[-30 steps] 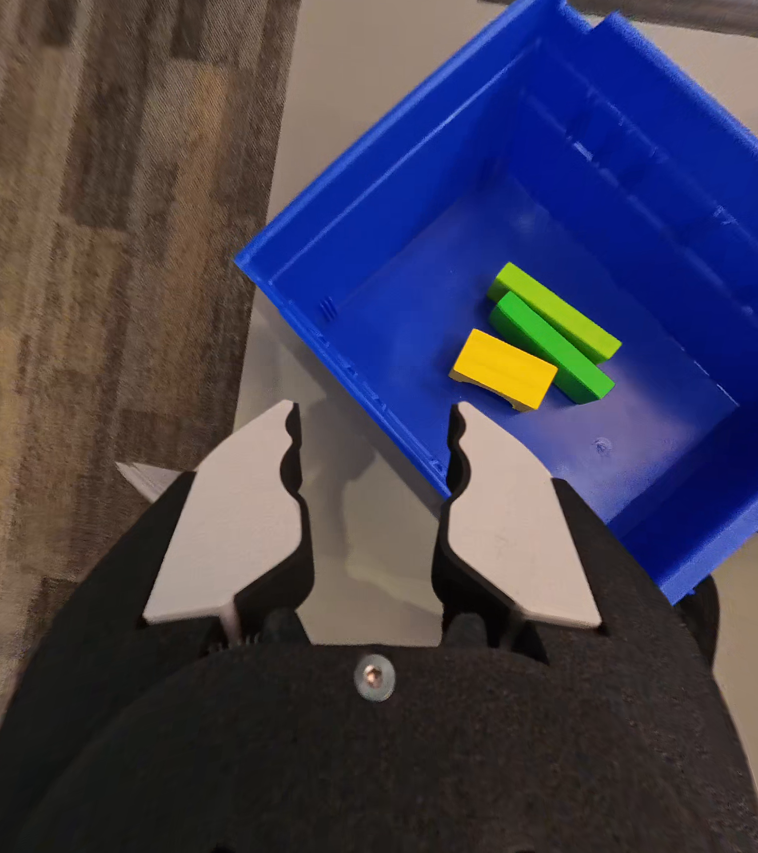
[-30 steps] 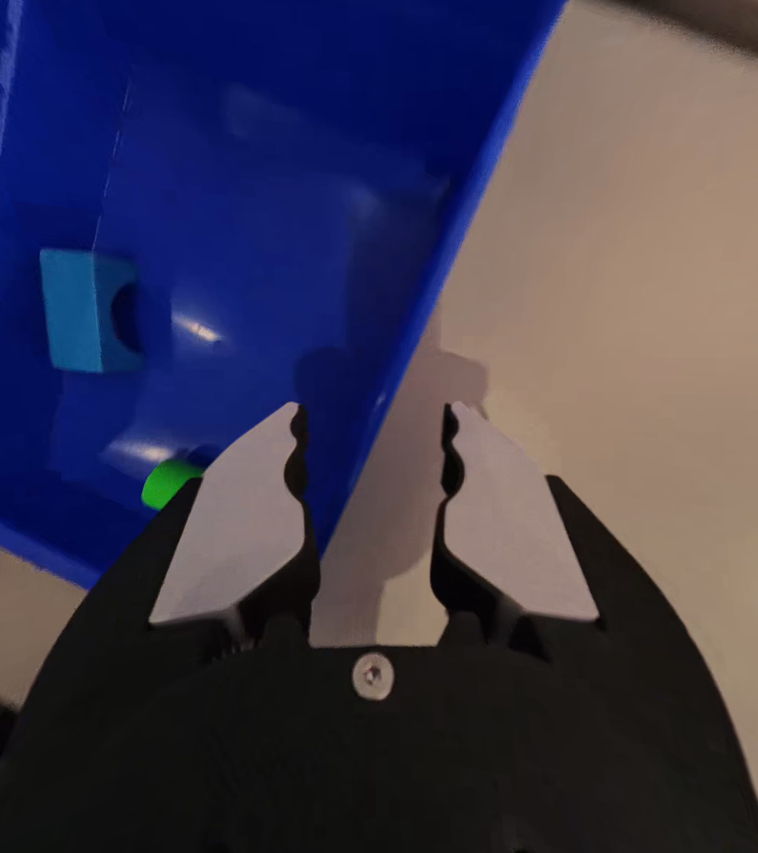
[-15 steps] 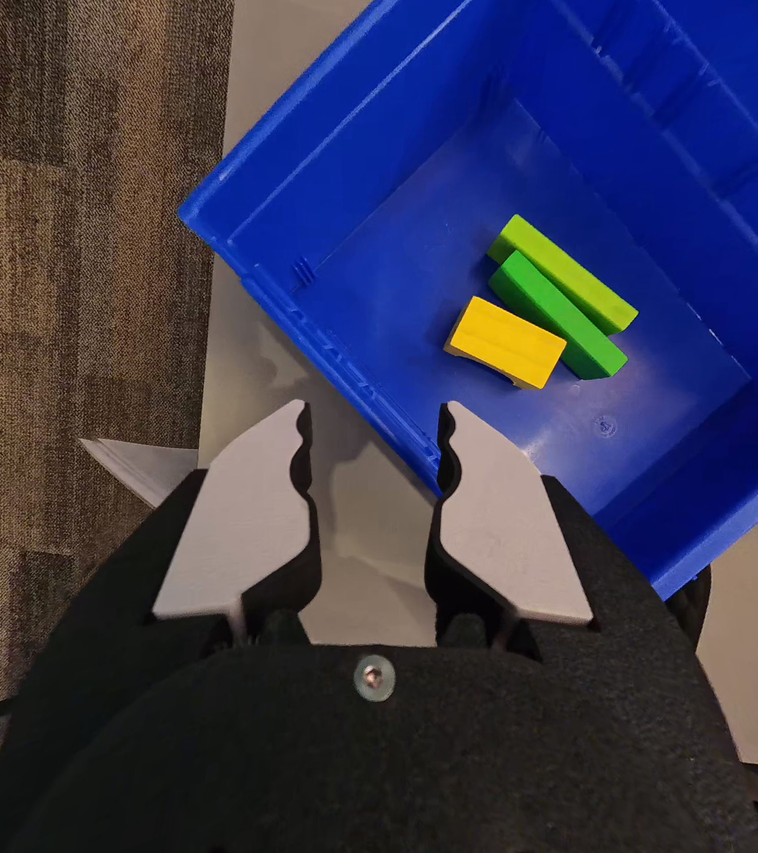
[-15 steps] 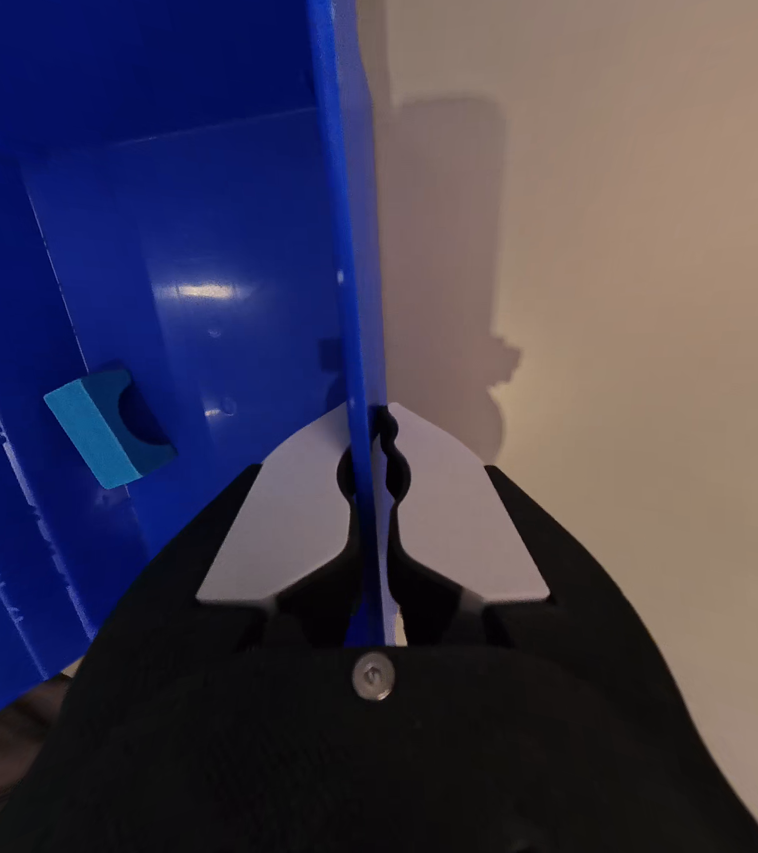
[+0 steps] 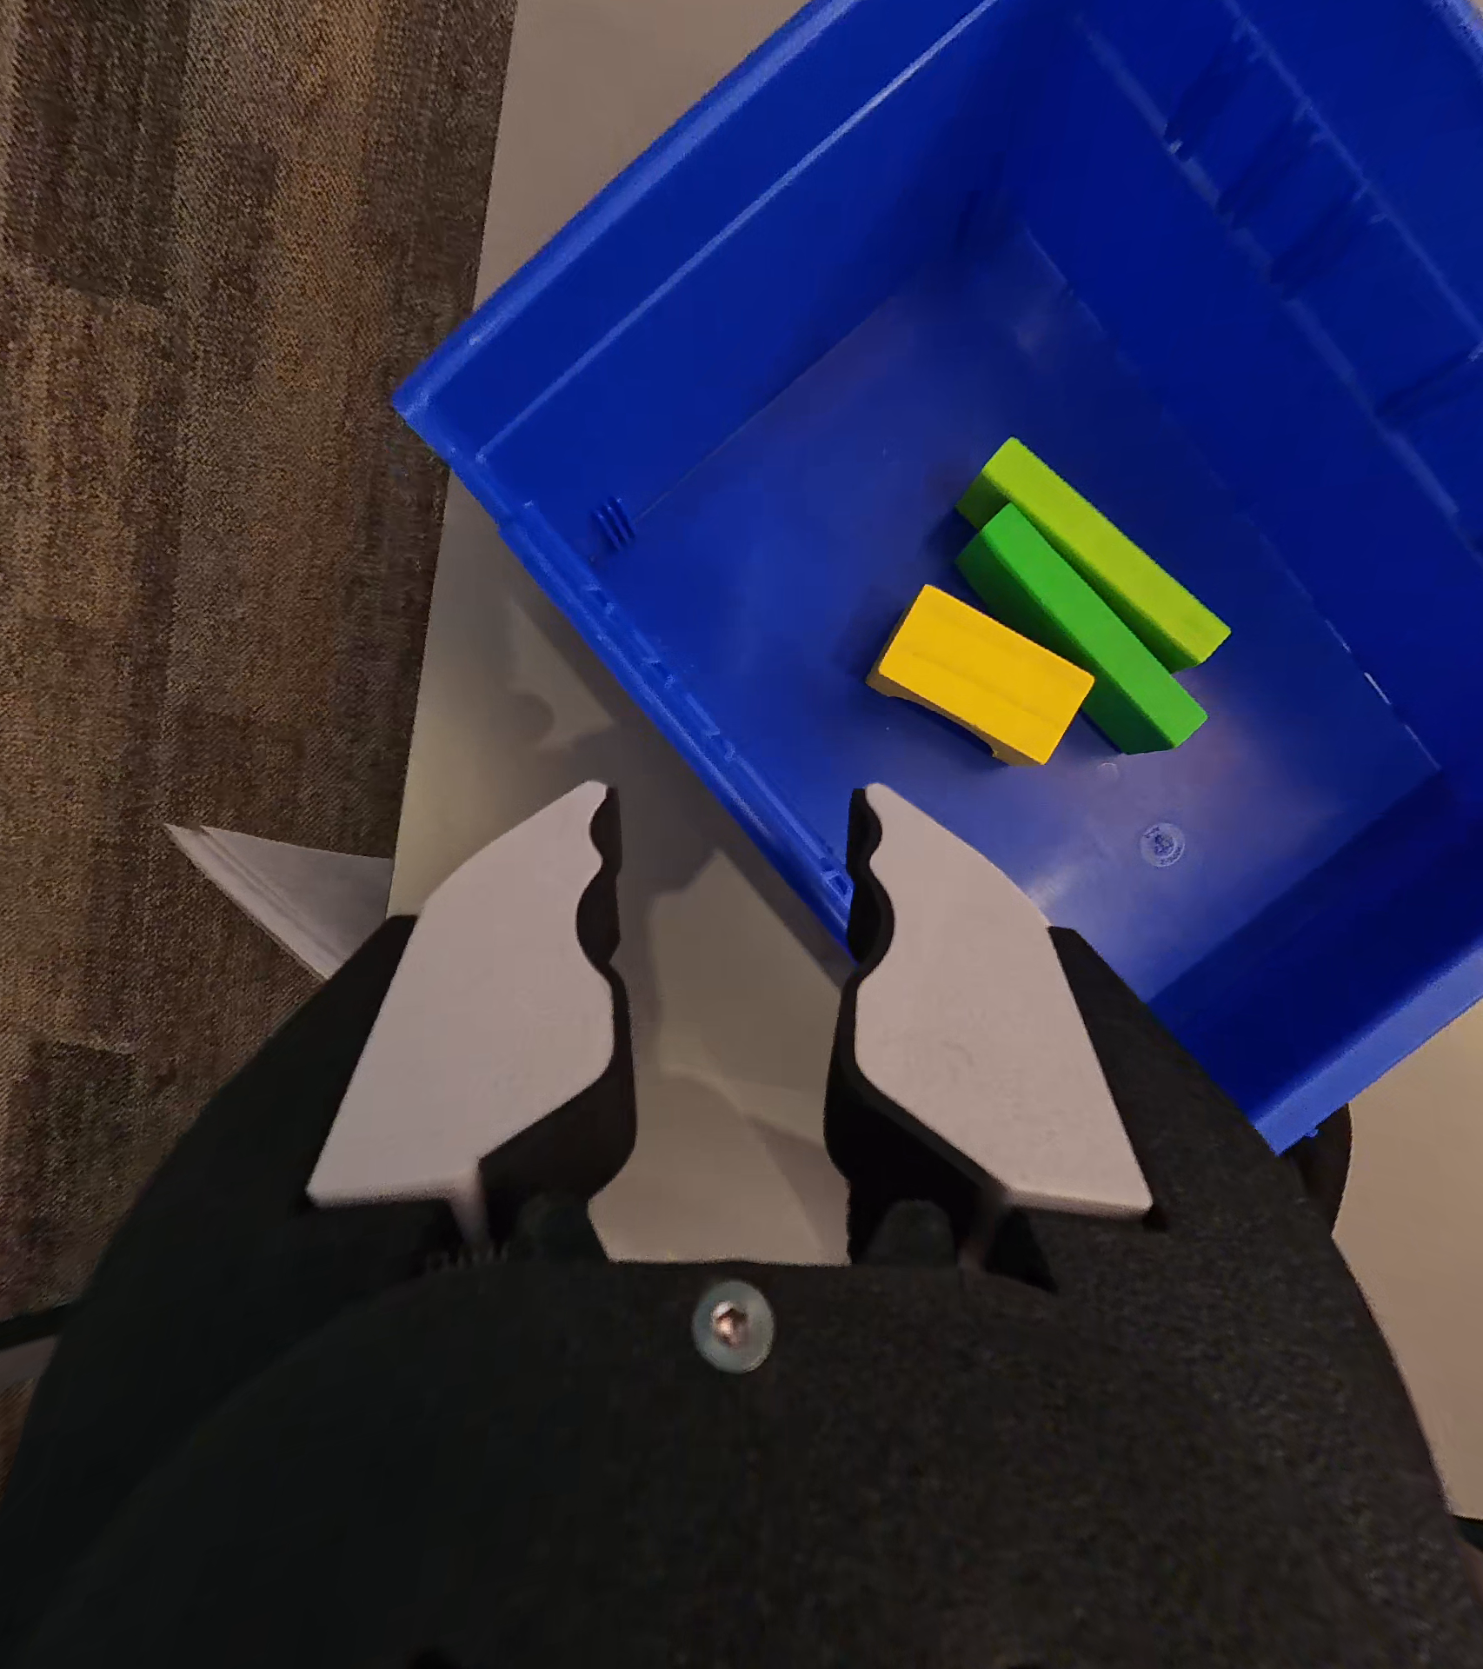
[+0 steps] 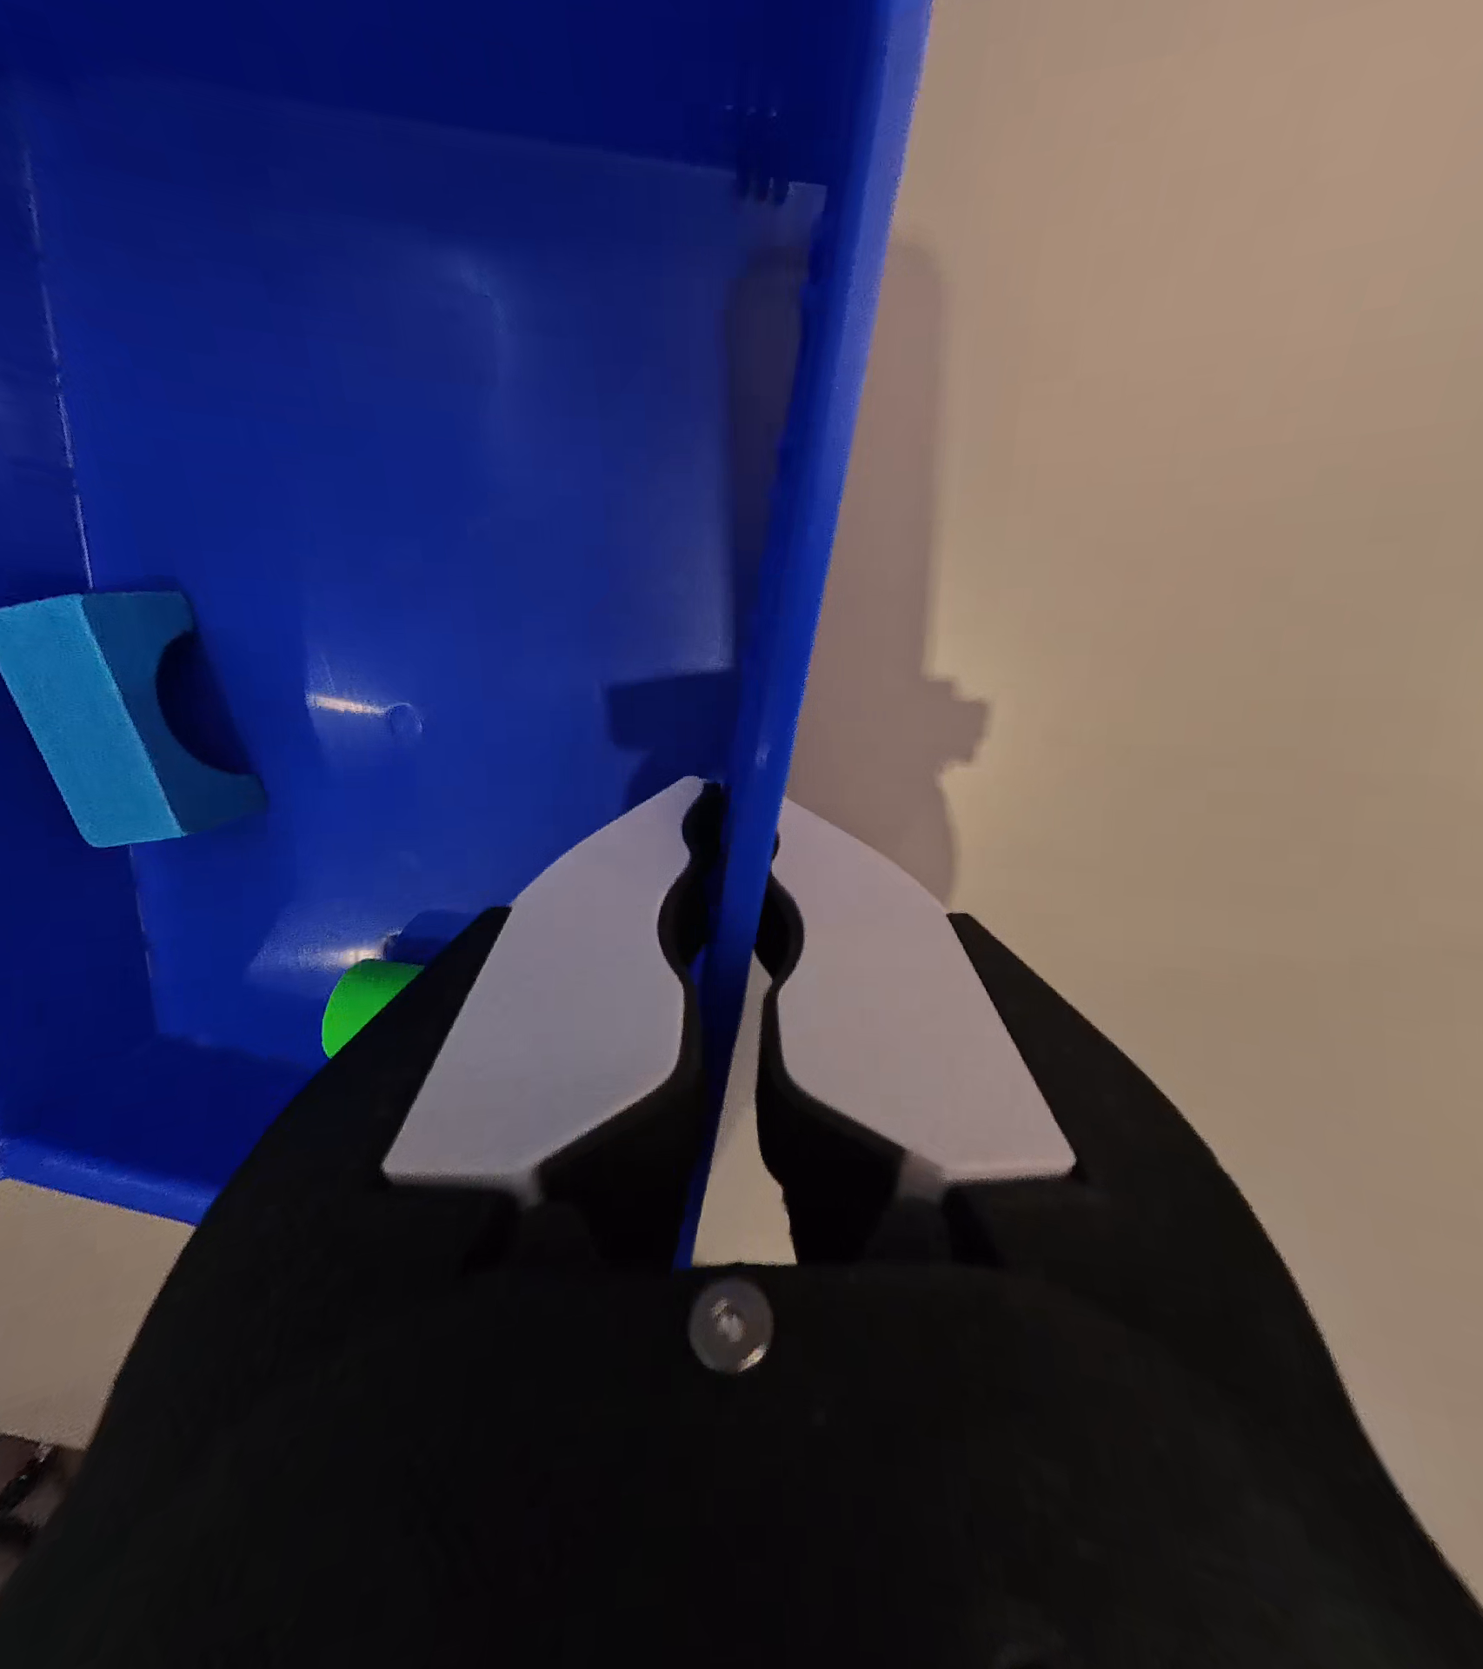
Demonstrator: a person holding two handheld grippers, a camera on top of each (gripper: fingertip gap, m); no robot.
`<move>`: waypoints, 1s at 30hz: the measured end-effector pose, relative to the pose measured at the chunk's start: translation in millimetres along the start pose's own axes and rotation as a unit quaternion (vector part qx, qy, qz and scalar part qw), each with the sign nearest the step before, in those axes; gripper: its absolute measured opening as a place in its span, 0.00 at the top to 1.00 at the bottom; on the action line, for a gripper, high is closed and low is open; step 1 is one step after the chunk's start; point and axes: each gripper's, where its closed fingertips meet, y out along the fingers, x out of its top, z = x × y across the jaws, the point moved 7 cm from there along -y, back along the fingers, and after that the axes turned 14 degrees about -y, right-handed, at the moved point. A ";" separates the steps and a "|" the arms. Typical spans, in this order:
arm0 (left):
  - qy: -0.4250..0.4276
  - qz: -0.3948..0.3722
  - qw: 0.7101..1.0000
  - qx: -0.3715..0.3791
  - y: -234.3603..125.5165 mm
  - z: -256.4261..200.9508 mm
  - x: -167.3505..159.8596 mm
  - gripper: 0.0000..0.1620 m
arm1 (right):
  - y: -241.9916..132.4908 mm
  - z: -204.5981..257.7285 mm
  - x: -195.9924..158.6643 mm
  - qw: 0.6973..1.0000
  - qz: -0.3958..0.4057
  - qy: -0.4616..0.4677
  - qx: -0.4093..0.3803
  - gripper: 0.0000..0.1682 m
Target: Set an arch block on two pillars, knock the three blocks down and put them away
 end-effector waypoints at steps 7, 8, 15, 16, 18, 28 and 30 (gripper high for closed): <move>-0.001 -0.007 1.000 0.007 -8.2 -7.5 -0.4 0.71 | -4.5 -35.4 -7.1 1.000 -0.001 -0.016 -0.006 0.96; -0.004 -0.011 1.000 0.006 -10.0 -7.5 -0.7 0.70 | -4.7 -36.5 -7.3 1.000 -0.002 -0.024 -0.005 0.95; -0.013 -0.004 1.000 -0.022 -10.4 -8.1 -6.0 0.68 | -6.2 -32.5 -14.6 0.990 0.012 -0.104 -0.097 0.79; -0.007 0.001 1.000 -0.028 -8.7 -10.4 -6.6 0.67 | -6.9 -30.4 -15.5 0.988 0.005 -0.109 -0.108 0.76; 0.000 0.020 1.000 -0.011 -3.8 -11.7 -8.3 0.65 | -7.0 -25.4 -14.9 0.990 -0.019 -0.099 -0.101 0.75; -0.015 0.130 0.991 -0.015 21.5 -16.6 -20.4 0.75 | -5.2 -25.1 -17.4 0.998 -0.053 -0.038 -0.015 0.80; -0.014 0.137 0.990 -0.008 20.3 -18.1 -22.3 0.76 | -5.2 -25.0 -20.1 0.998 -0.052 -0.037 -0.007 0.81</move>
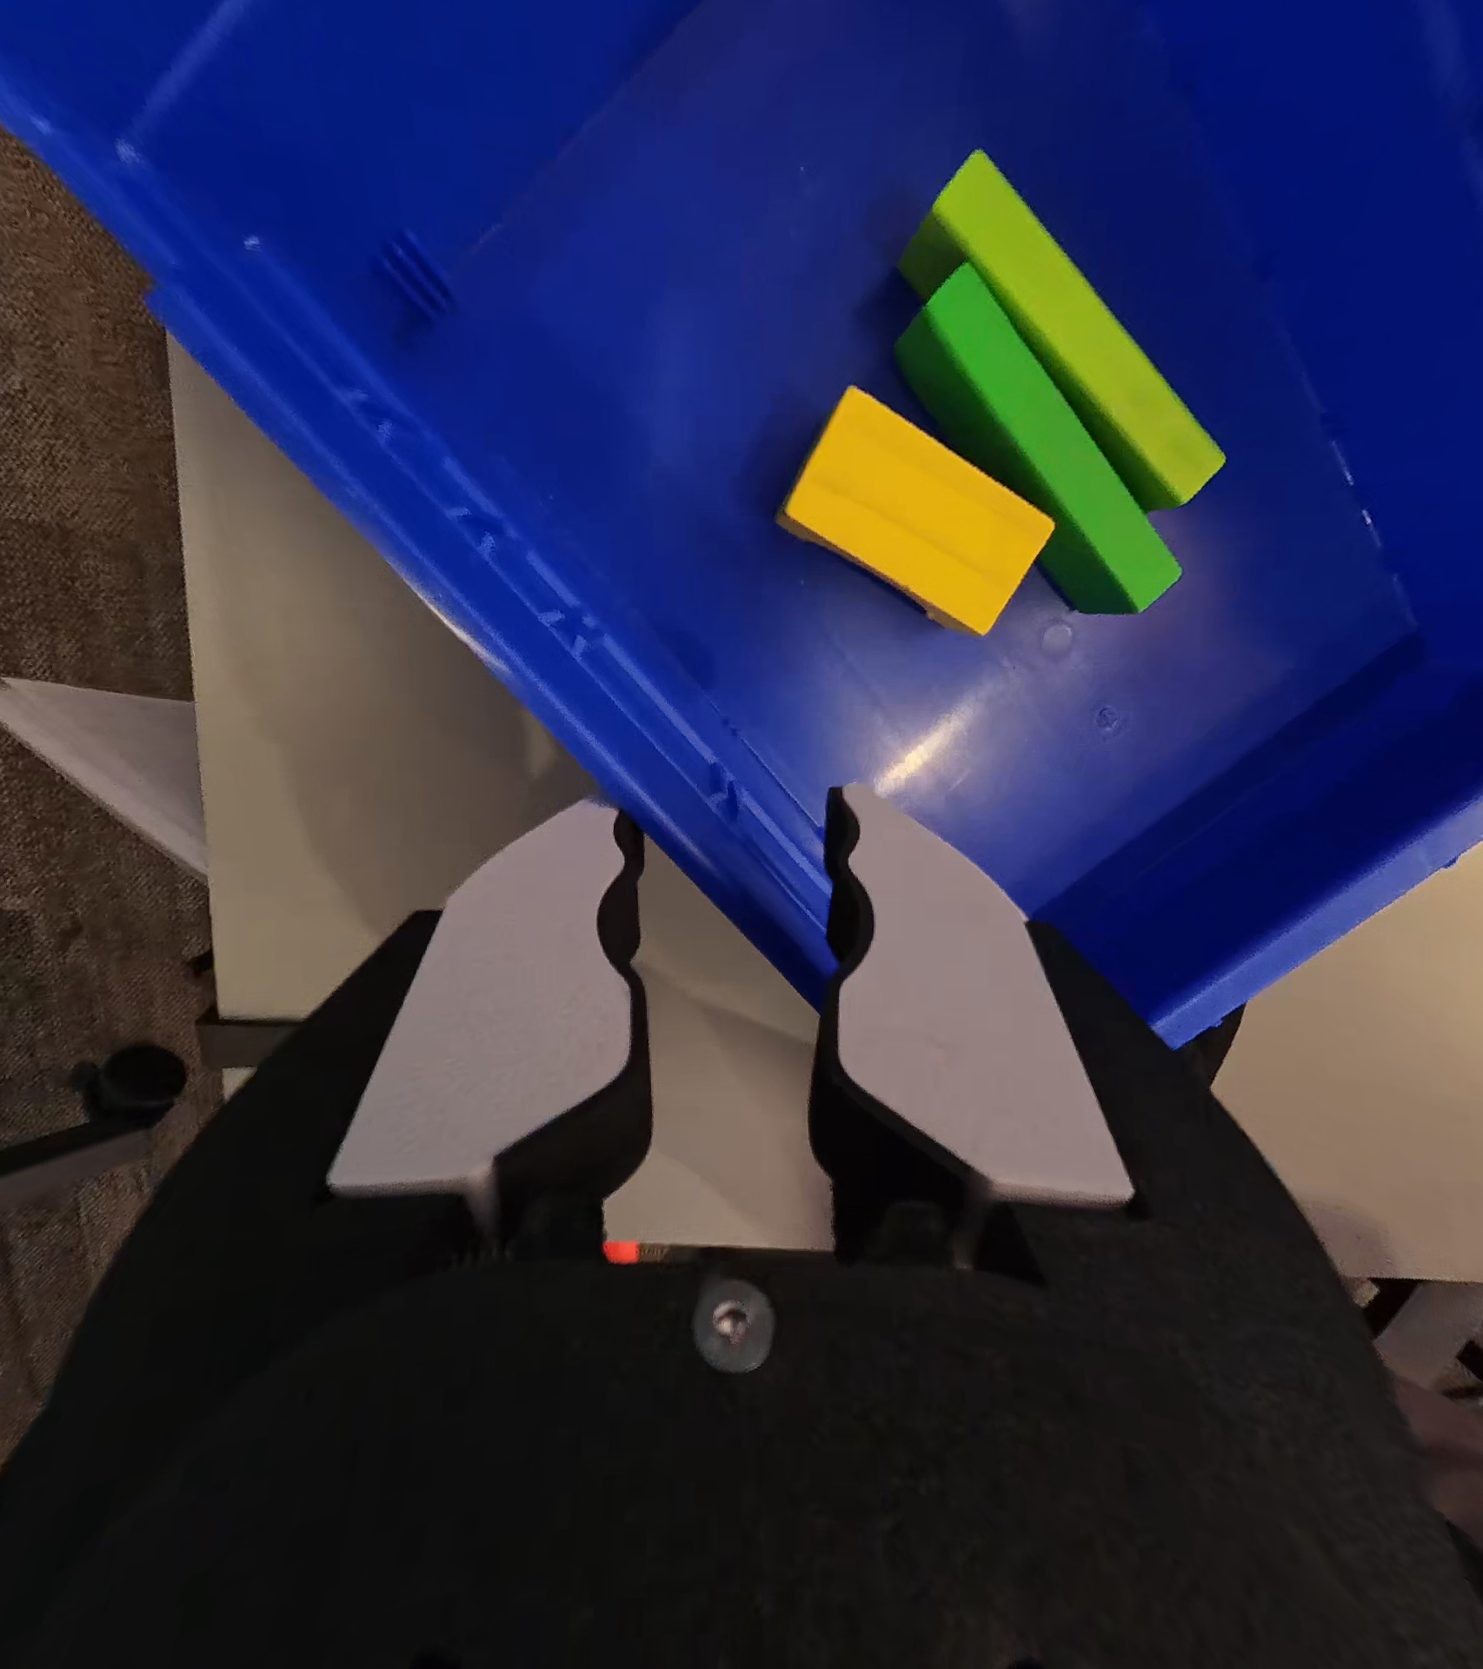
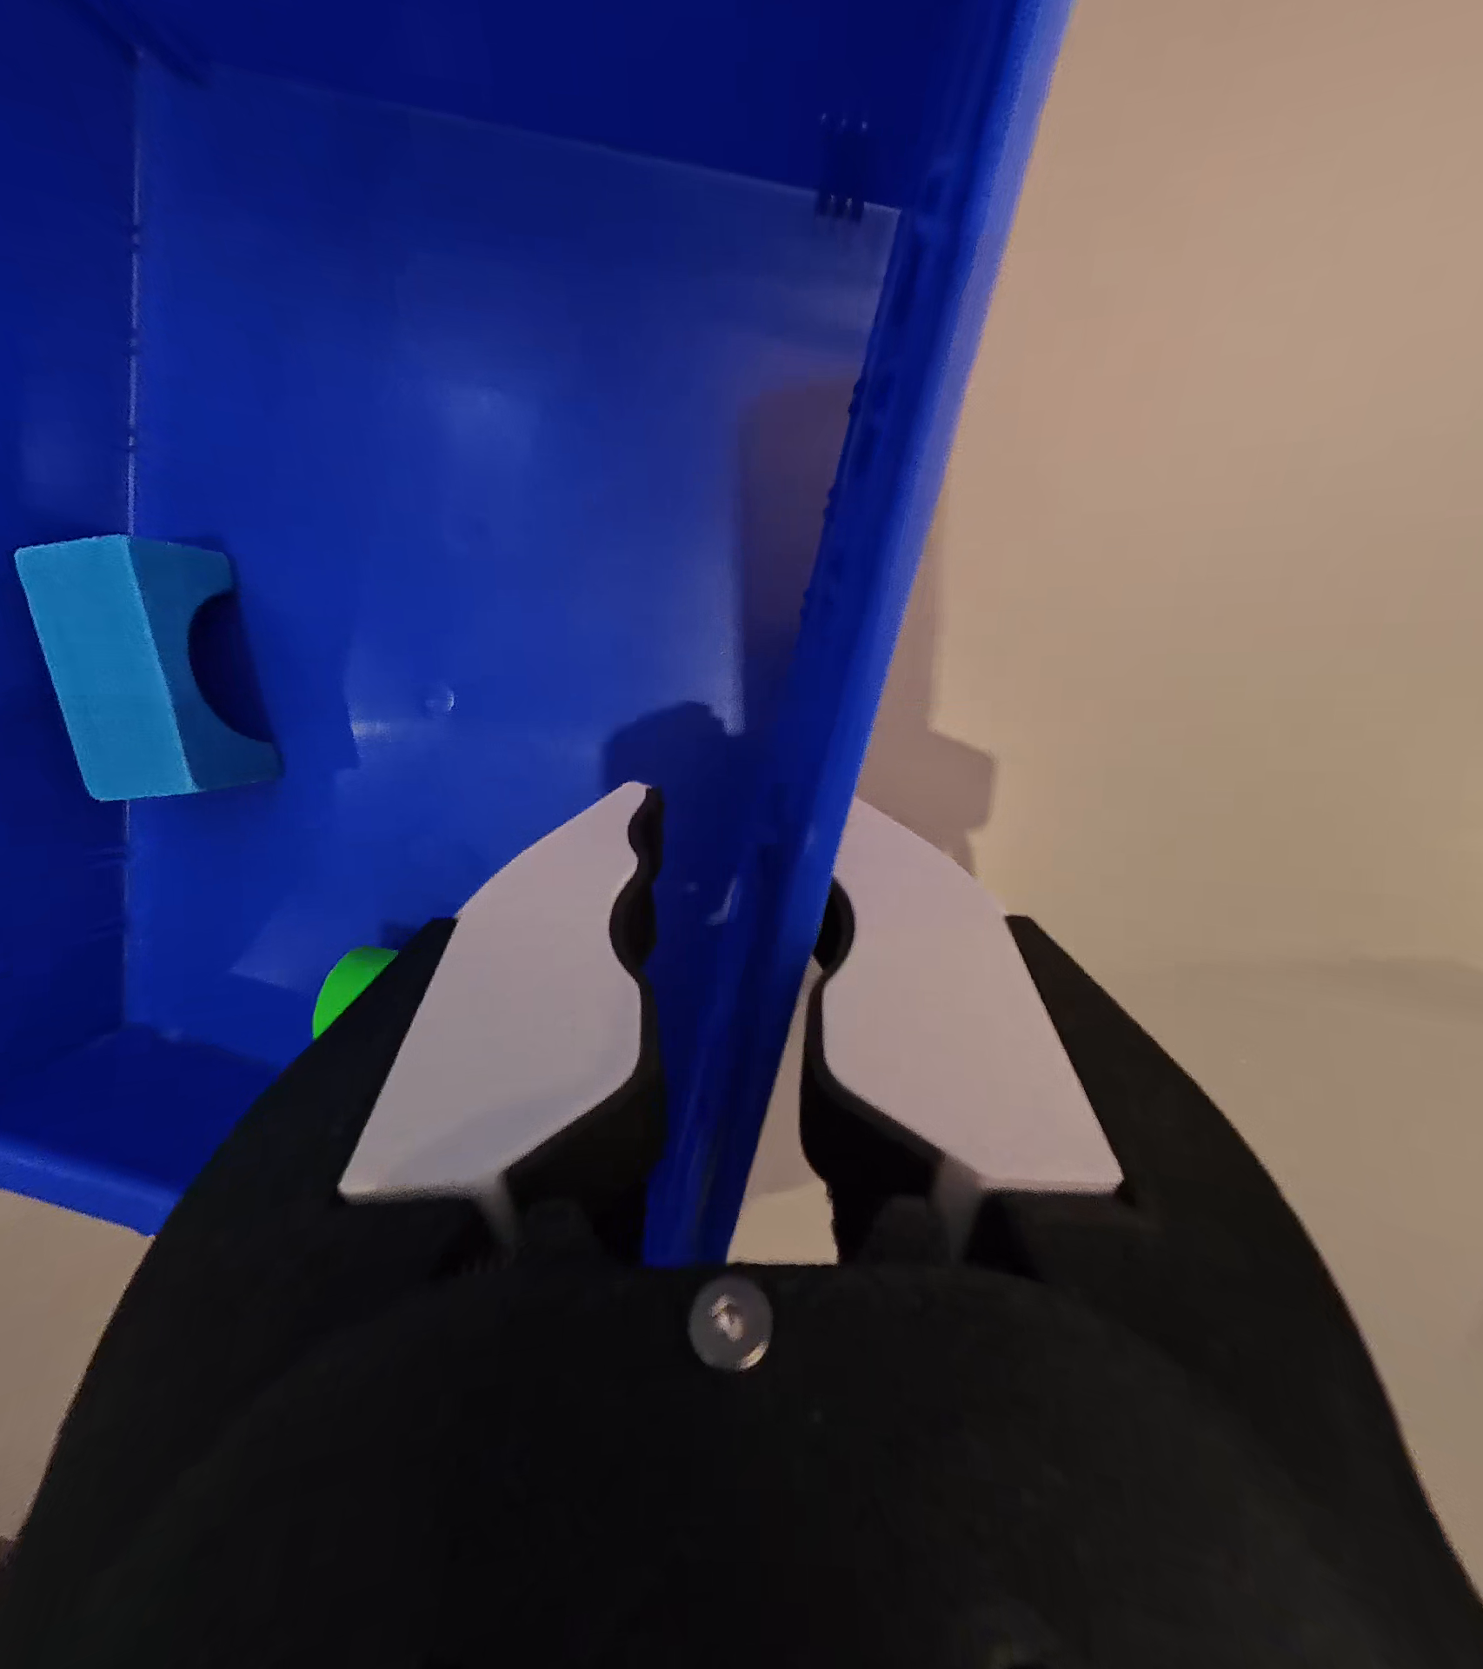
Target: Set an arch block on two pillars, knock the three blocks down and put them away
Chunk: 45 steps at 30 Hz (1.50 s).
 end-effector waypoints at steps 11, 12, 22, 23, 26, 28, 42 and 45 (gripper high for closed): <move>-0.014 0.043 0.999 0.022 4.2 -8.3 -4.2 0.77 | 2.5 2.6 -2.6 0.997 0.043 -0.049 -0.037 0.81; -0.025 0.046 0.999 0.016 3.8 -6.5 -3.2 0.80 | 2.5 2.8 -2.6 0.997 0.046 -0.051 -0.042 0.81; -0.010 0.041 0.999 -0.010 18.8 -9.2 28.9 0.94 | 2.1 3.3 -3.0 0.997 0.045 -0.054 -0.042 0.81; 0.001 0.037 0.999 0.002 19.6 -12.7 34.7 0.94 | 2.2 3.3 -3.0 0.997 0.045 -0.054 -0.043 0.81; 0.033 0.024 0.999 0.000 23.1 -25.9 48.0 0.94 | 2.1 3.2 -3.0 0.997 0.045 -0.055 -0.043 0.81; 0.052 0.020 0.998 -0.020 26.0 -34.4 55.4 0.95 | 2.3 3.2 -3.0 0.996 0.045 -0.056 -0.044 0.81; 0.244 -0.030 0.967 0.070 40.7 -90.0 82.0 0.90 | 2.7 3.0 -3.3 0.995 0.050 -0.065 -0.052 0.81; 0.205 -0.030 0.977 0.055 41.0 -88.1 80.0 0.92 | 2.9 1.7 -3.4 0.994 0.057 -0.069 -0.064 0.84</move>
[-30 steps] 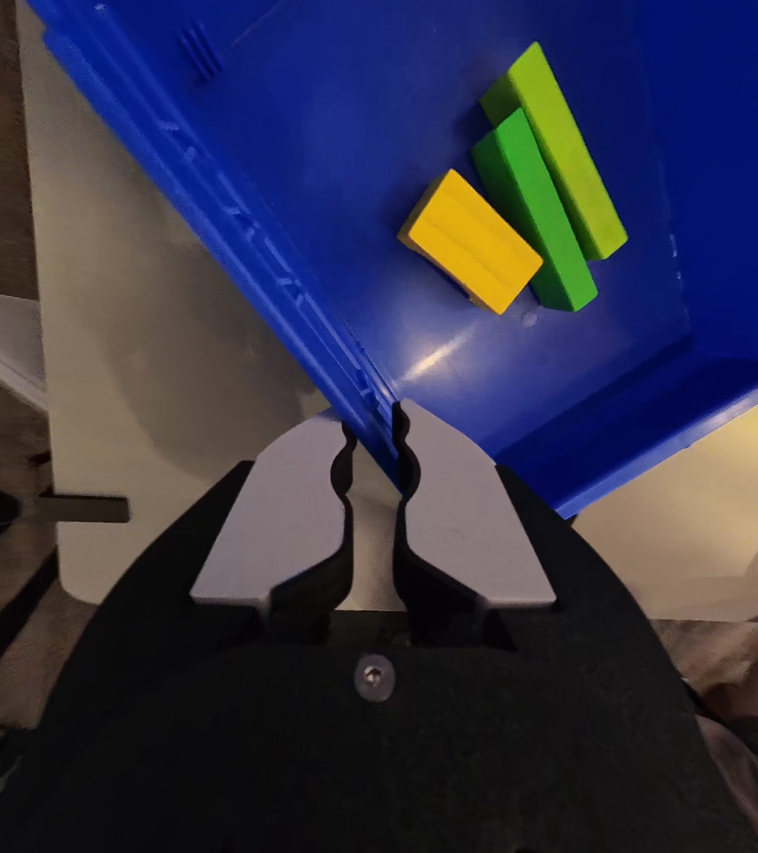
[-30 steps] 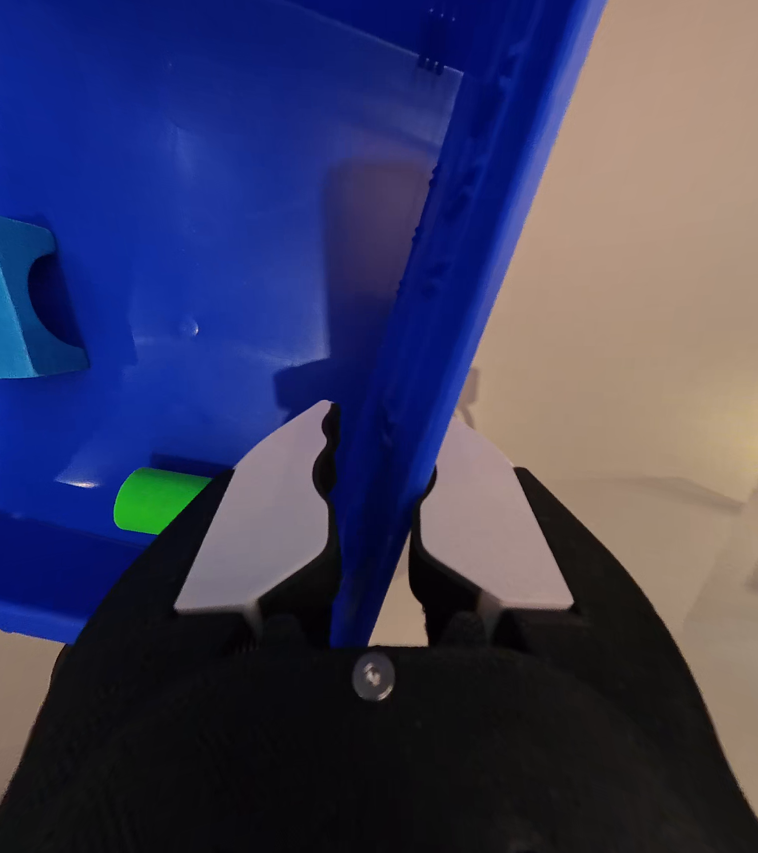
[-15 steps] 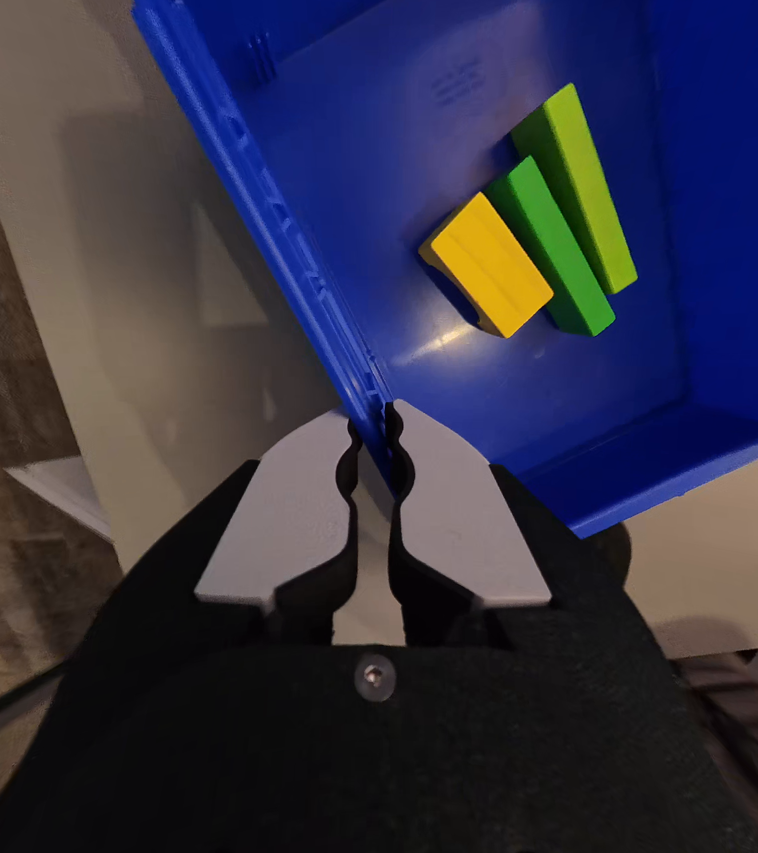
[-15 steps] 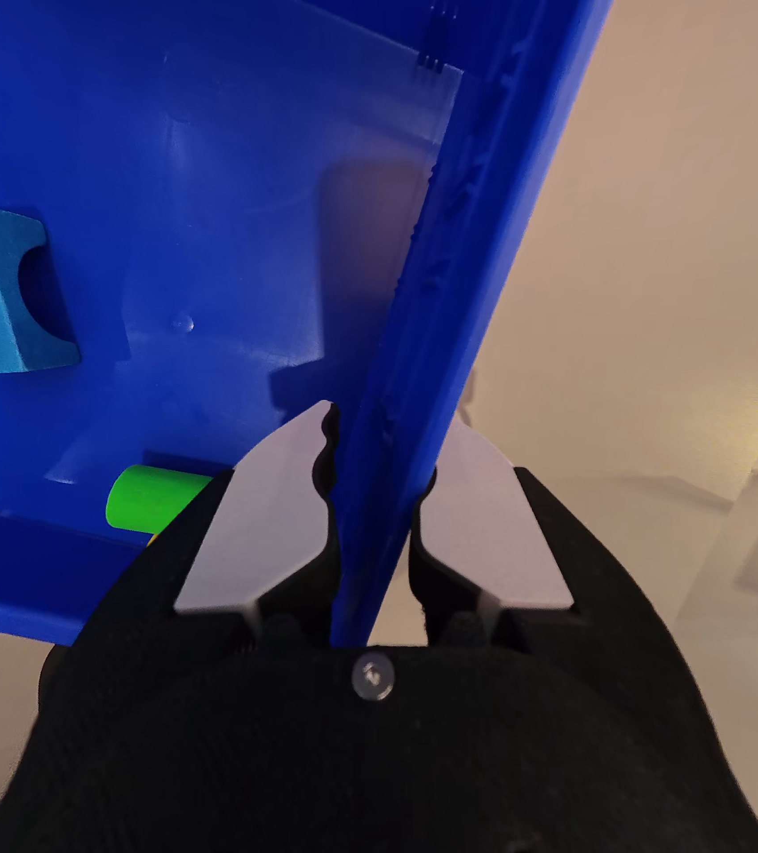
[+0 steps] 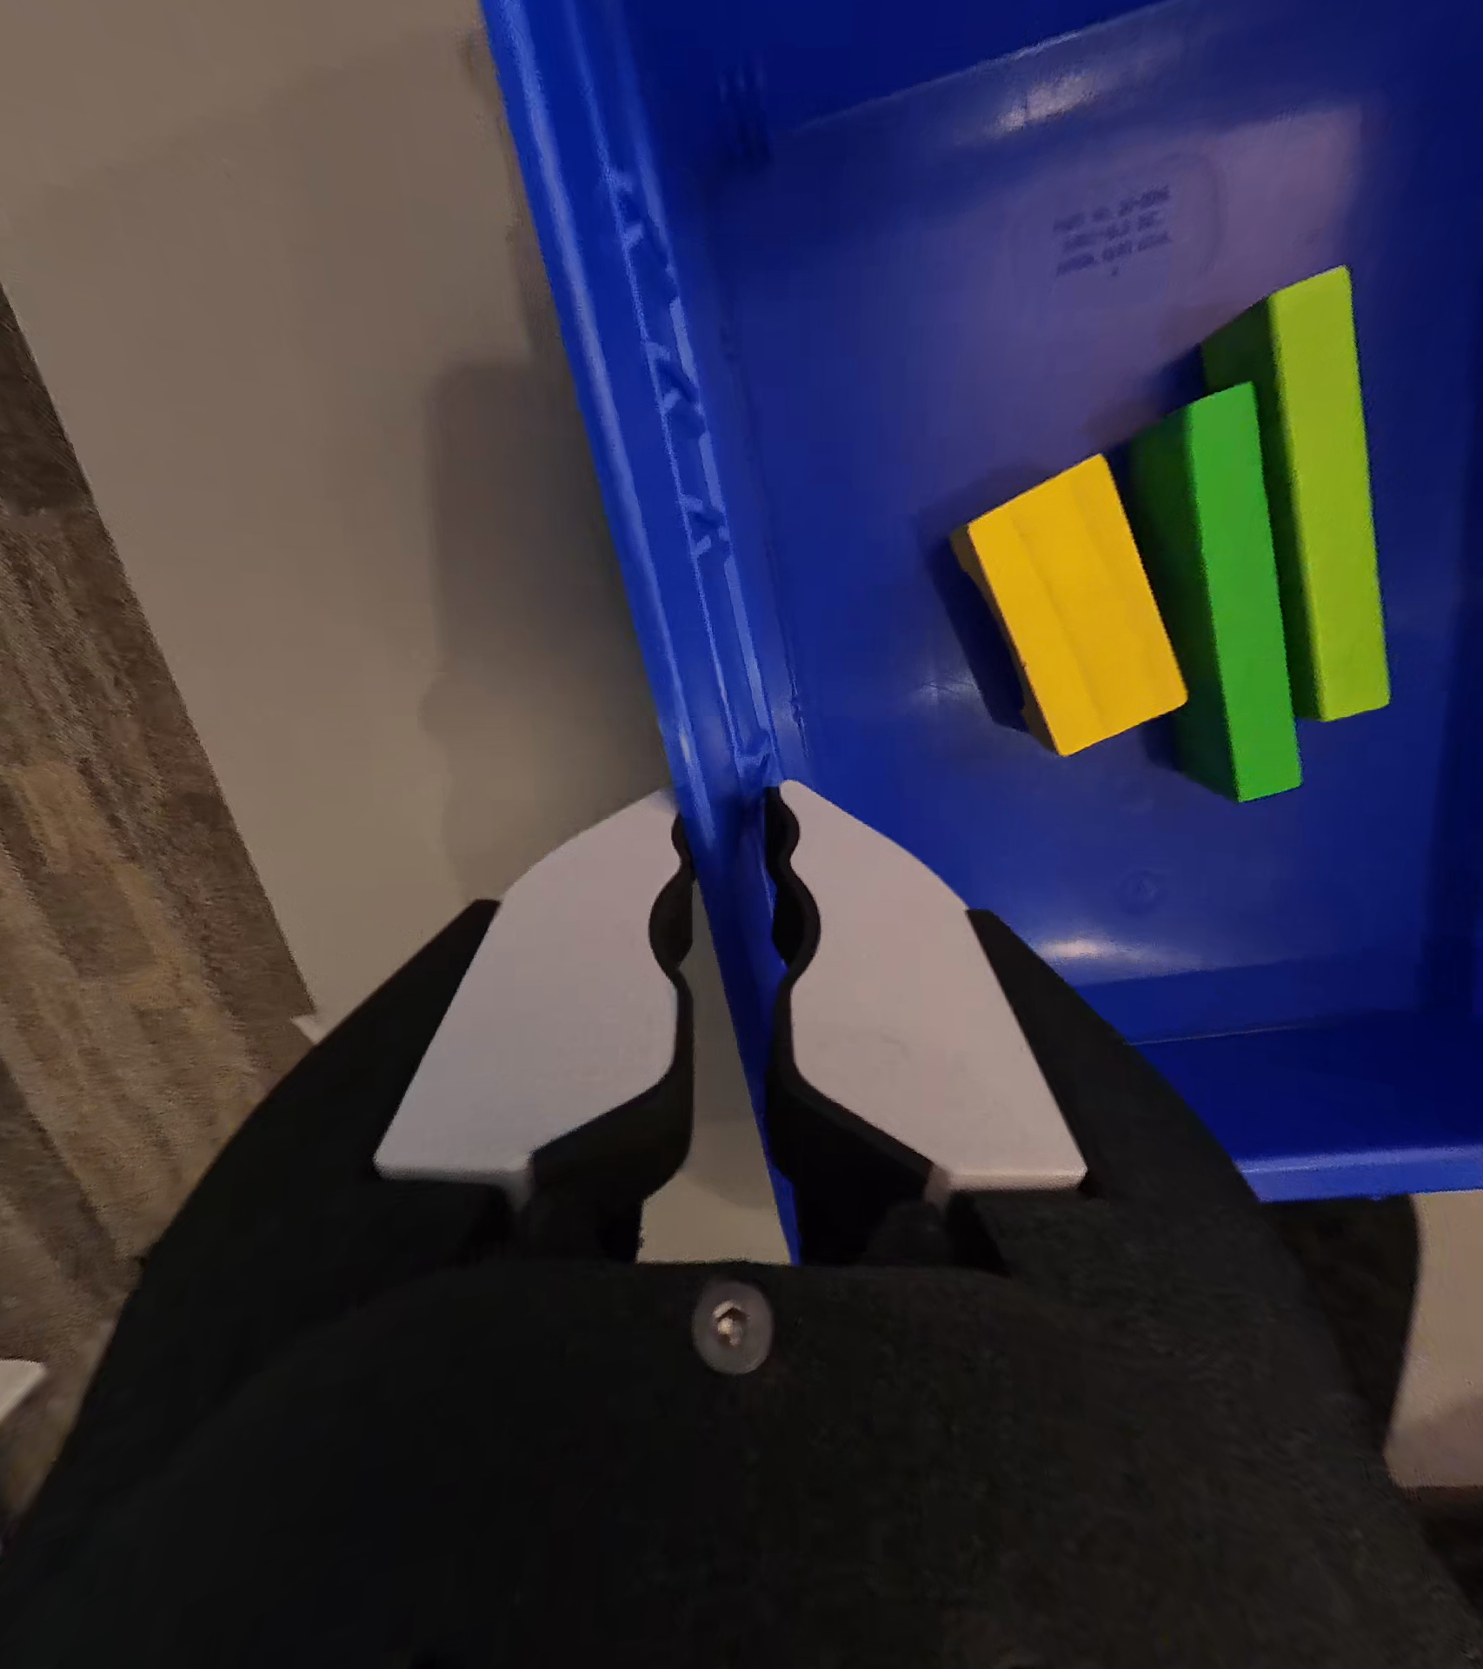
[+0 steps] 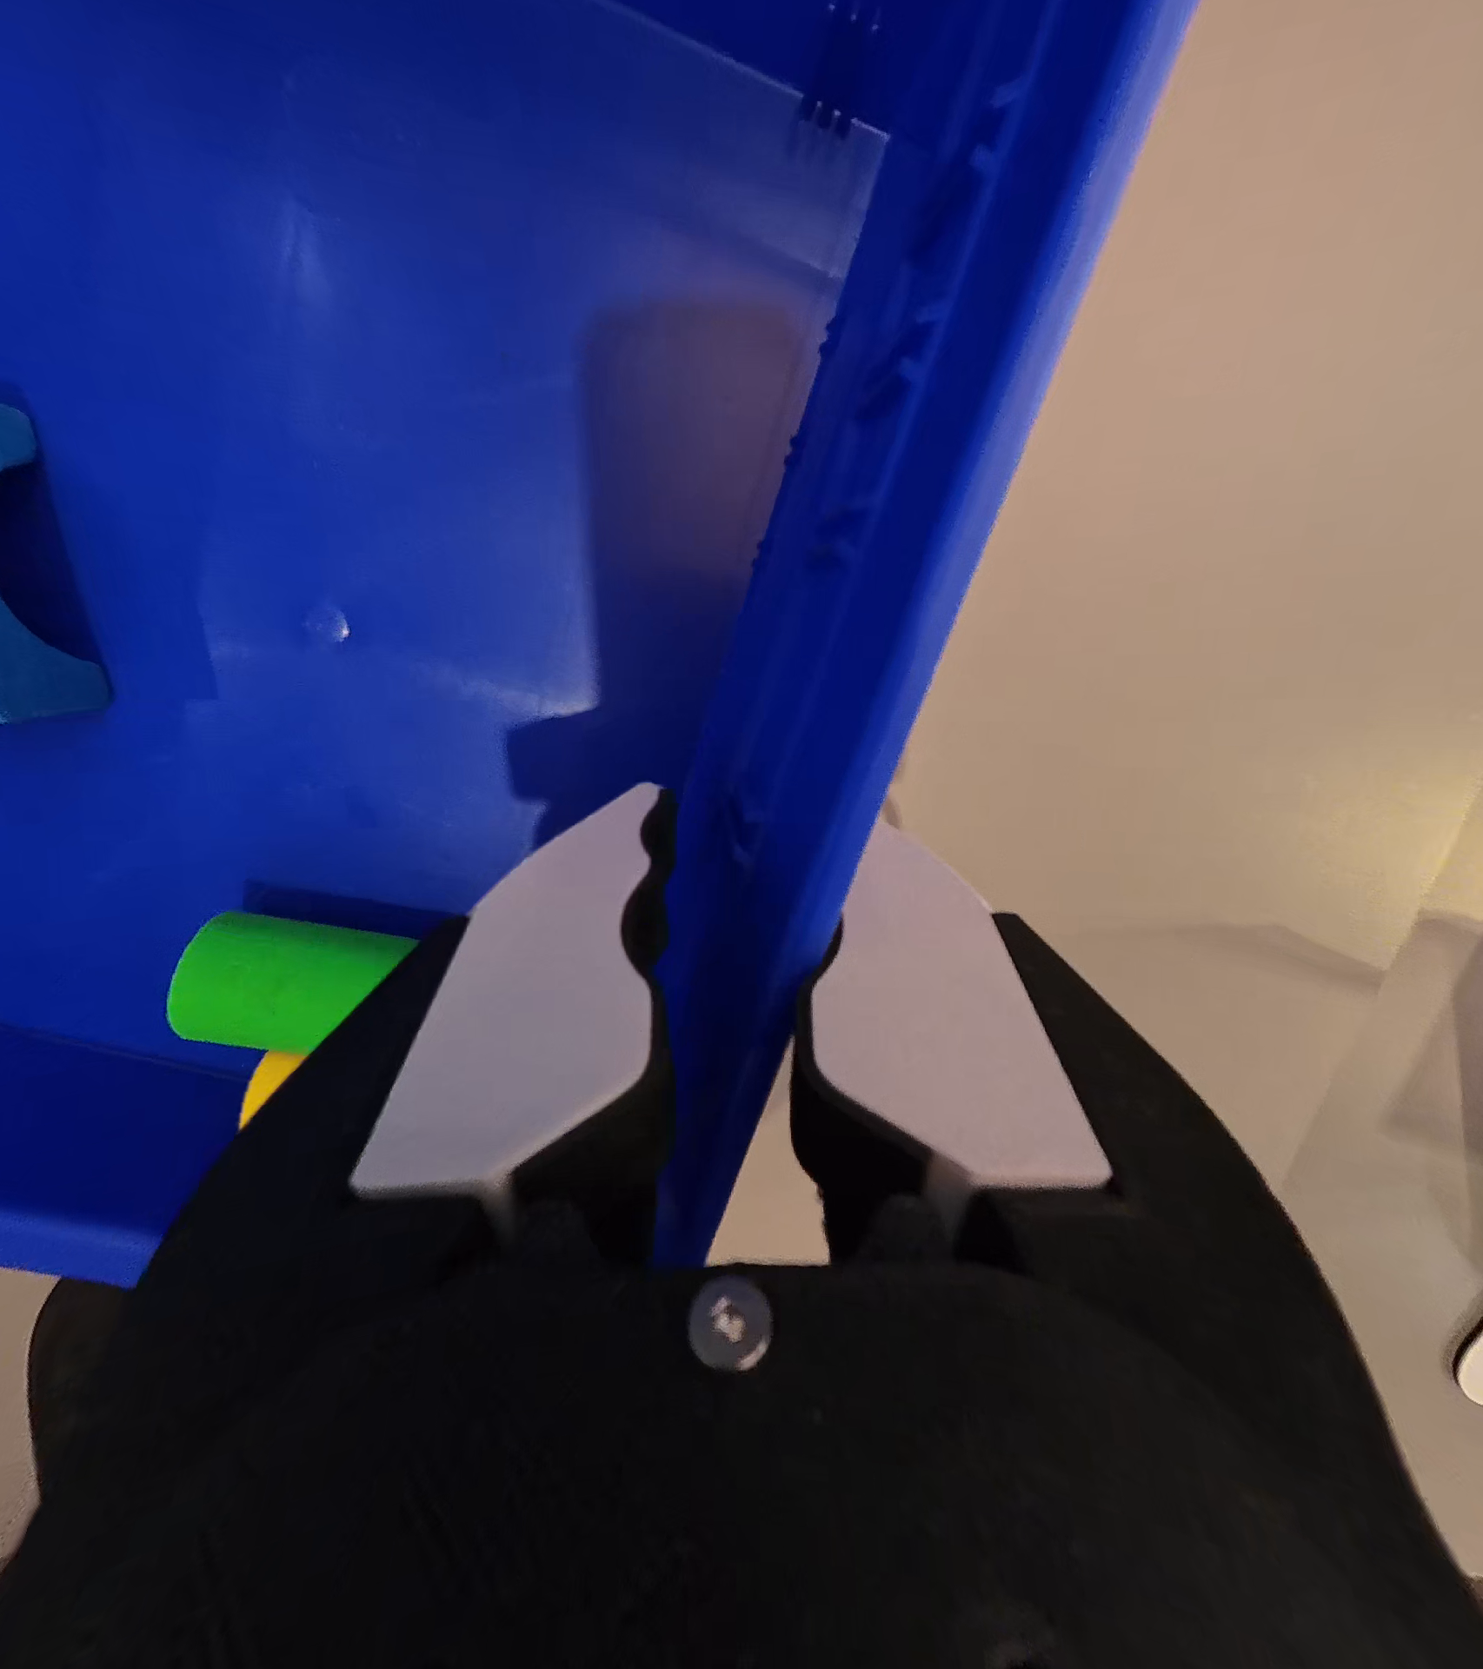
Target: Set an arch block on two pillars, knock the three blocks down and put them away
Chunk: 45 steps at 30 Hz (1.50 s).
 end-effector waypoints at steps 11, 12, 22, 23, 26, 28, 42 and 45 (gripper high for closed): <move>-0.097 0.072 0.990 -0.075 9.6 6.4 -21.6 0.98 | 1.6 3.8 7.1 0.999 -0.021 0.006 0.035 0.93; -0.096 0.071 0.990 -0.074 9.4 7.2 -22.5 0.98 | 1.8 3.8 7.3 0.999 -0.023 0.000 0.037 0.93; -0.084 0.062 0.993 -0.059 9.1 7.3 -24.9 0.97 | 1.6 -2.7 0.1 0.998 -0.036 -0.034 0.049 0.93; -0.085 0.061 0.993 -0.061 9.0 7.6 -25.1 0.97 | 1.4 -4.1 -2.0 0.997 -0.036 -0.033 0.051 0.94; -0.088 0.062 0.992 -0.066 8.9 8.6 -26.4 0.97 | 0.2 -9.5 -9.9 0.998 -0.034 -0.030 0.051 0.93; -0.087 0.063 0.992 -0.066 8.9 8.9 -26.8 0.97 | -0.2 -12.2 -13.1 0.998 -0.035 -0.034 0.050 0.94; -0.096 0.029 0.994 -0.046 -2.2 10.5 -27.7 0.94 | -10.2 -15.4 -9.6 0.995 -0.062 -0.084 -0.001 0.86; -0.107 -0.029 0.993 -0.045 -27.8 11.2 -26.3 0.92 | -28.1 -16.7 -4.7 0.992 -0.087 -0.083 -0.039 0.82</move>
